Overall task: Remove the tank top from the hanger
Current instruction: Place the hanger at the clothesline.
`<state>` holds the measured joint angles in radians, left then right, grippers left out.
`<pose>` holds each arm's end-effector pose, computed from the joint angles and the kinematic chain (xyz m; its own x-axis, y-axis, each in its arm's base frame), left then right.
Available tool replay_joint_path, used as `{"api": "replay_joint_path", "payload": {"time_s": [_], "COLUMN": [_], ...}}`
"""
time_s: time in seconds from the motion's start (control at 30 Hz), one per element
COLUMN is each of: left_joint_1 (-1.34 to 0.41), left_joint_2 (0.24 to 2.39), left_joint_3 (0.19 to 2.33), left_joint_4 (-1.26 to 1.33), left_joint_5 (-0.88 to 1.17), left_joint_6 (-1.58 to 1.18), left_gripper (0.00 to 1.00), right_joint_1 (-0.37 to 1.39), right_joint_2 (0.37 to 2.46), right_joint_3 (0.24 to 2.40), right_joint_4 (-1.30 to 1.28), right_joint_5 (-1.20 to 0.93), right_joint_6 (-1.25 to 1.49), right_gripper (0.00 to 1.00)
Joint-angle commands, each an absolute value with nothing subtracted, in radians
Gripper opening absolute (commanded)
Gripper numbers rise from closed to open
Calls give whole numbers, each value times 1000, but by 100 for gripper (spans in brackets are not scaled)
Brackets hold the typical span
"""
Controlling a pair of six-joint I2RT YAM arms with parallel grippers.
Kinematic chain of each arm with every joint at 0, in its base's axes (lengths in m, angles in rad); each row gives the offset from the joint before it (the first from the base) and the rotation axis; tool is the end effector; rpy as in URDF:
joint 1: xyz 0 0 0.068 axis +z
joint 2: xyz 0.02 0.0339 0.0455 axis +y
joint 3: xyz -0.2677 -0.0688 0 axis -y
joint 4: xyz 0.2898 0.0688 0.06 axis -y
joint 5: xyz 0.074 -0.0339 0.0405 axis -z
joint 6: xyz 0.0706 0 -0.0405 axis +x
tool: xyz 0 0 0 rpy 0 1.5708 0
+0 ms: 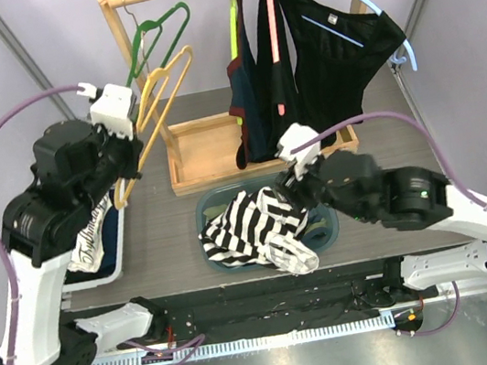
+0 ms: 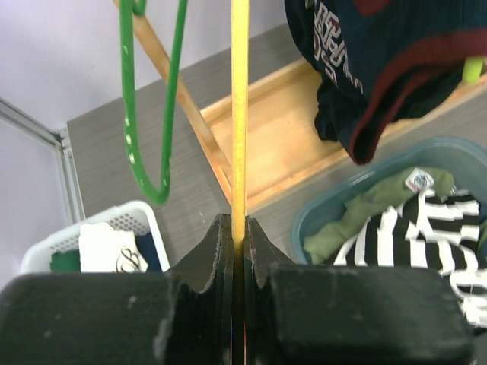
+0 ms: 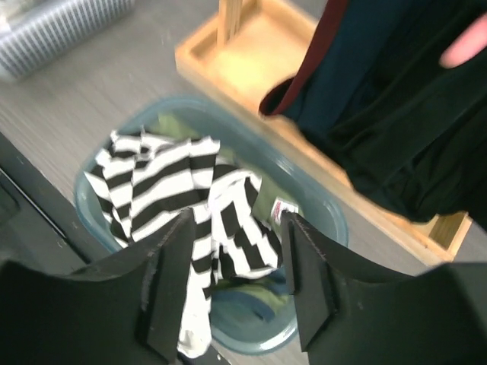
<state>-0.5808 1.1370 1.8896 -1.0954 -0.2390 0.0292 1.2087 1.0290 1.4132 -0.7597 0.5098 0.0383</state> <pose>0.1867 -0.1025 0.5504 -0.2708 0.2116 -0.9391 0.3548 0.9288 0.1070 0.1223 0.2256 0.4574 -0.1549 -0.3146 -0.9365 -0.6500 0.7463 -0.1432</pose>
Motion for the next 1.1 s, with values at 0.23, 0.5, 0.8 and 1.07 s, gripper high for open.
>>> {"api": "replay_joint_path", "payload": {"time_s": [0.23,0.5,0.8,1.07], "left_joint_1": [-577,-522,-427,-376], "left_joint_2": [1370,1531,1641,1715], "left_joint_3": [2172,2311,2418,2422], "left_joint_4": [-993,-985,-956,-933], "left_joint_5": [-273,-192,-68,40], "left_joint_6": [8,-86,-141,-170], "left_gripper": [0,0,0,0], "right_joint_1": [1218,1262,1270,1301], "right_joint_2": [937,922,908,879], "right_joint_3": [1059,885,813,765], "right_joint_4": [-520,-410,-353,-348], "right_joint_5": [575,554,536,540], "right_joint_6": [129,172,225,244], "right_gripper": [65,69,72,71]}}
